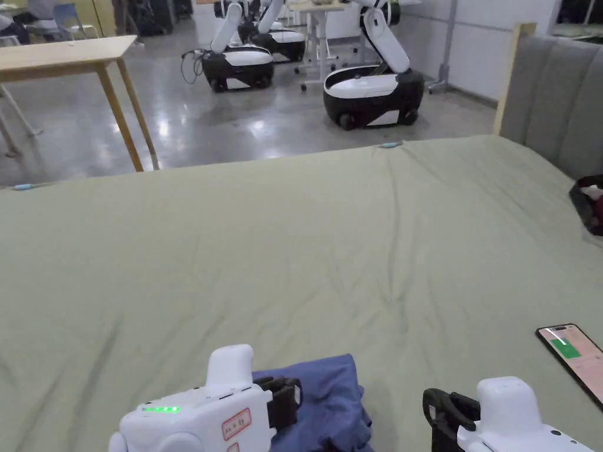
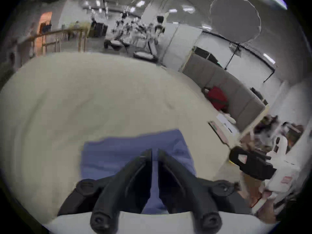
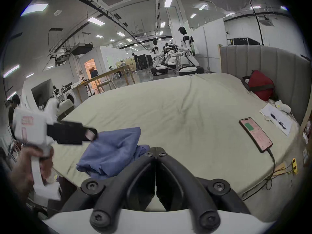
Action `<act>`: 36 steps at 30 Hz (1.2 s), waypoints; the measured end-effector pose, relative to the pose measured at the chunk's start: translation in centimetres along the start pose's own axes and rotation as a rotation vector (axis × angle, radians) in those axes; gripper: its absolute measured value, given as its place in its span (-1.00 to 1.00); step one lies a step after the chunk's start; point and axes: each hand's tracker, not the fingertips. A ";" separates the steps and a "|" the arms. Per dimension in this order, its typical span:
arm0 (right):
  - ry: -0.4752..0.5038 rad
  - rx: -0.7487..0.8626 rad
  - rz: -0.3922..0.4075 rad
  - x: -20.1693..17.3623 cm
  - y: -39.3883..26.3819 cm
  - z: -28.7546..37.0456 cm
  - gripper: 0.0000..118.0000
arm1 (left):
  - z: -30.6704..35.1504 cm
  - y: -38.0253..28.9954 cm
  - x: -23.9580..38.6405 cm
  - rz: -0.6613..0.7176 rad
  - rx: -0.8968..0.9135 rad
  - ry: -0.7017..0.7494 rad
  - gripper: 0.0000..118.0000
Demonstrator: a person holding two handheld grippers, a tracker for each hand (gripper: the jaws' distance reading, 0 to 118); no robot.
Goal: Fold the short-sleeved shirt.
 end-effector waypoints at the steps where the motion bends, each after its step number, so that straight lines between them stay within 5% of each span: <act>1: -0.006 -0.003 0.005 0.0 0.0 0.0 -0.98 | -1.5 -0.9 0.8 0.031 -0.063 -0.047 -0.88; 7: -0.017 -0.032 0.000 0.3 0.0 0.2 -0.98 | -7.2 -4.7 4.3 -0.065 -0.183 -0.130 -0.88; 12: 0.093 -0.073 -0.023 -1.2 -0.2 -1.7 -0.98 | -1.0 -3.0 2.6 -0.067 -0.037 -0.122 -0.87; 13: 0.120 -0.078 -0.047 -1.5 -0.1 -2.7 -0.98 | 0.9 -2.4 1.8 -0.076 -0.003 -0.106 -0.70; 14: 0.146 -0.086 -0.072 -1.8 0.0 -3.7 -0.98 | 2.4 -2.0 1.0 -0.072 0.027 -0.091 -0.25; 16: 0.193 -0.100 -0.121 -2.3 -0.1 -6.2 -0.98 | 5.5 -1.5 -1.3 -0.027 0.094 -0.064 0.95; 17: 0.218 -0.109 -0.146 -2.5 -0.3 -7.3 -0.98 | 6.7 -1.4 -2.8 0.004 0.116 -0.064 1.00; 21: 0.336 -0.162 -0.284 -2.2 -1.7 -10.6 -0.98 | 9.0 -2.5 -8.2 0.140 0.128 -0.035 1.00; 25: 0.162 -0.241 -0.183 -2.0 -3.0 -11.7 -0.98 | 8.1 -3.9 -12.7 0.367 0.093 -0.131 1.00; 30: 0.196 -0.220 -0.210 -1.7 -3.2 -11.2 -0.98 | 2.7 -5.5 -14.5 0.494 -0.031 -0.268 0.97; 31: 0.194 -0.220 -0.205 -1.7 -3.2 -11.1 -0.98 | 1.7 -5.7 -14.5 0.536 -0.034 -0.333 0.70; 33: 0.200 -0.216 -0.200 -1.6 -3.1 -11.1 -0.98 | 0.1 -5.7 -14.1 0.578 0.026 -0.469 -0.55; 36: 0.191 -0.207 -0.190 -1.8 -3.0 -10.7 -0.98 | -1.9 -5.3 -13.4 0.673 0.029 -0.305 -0.57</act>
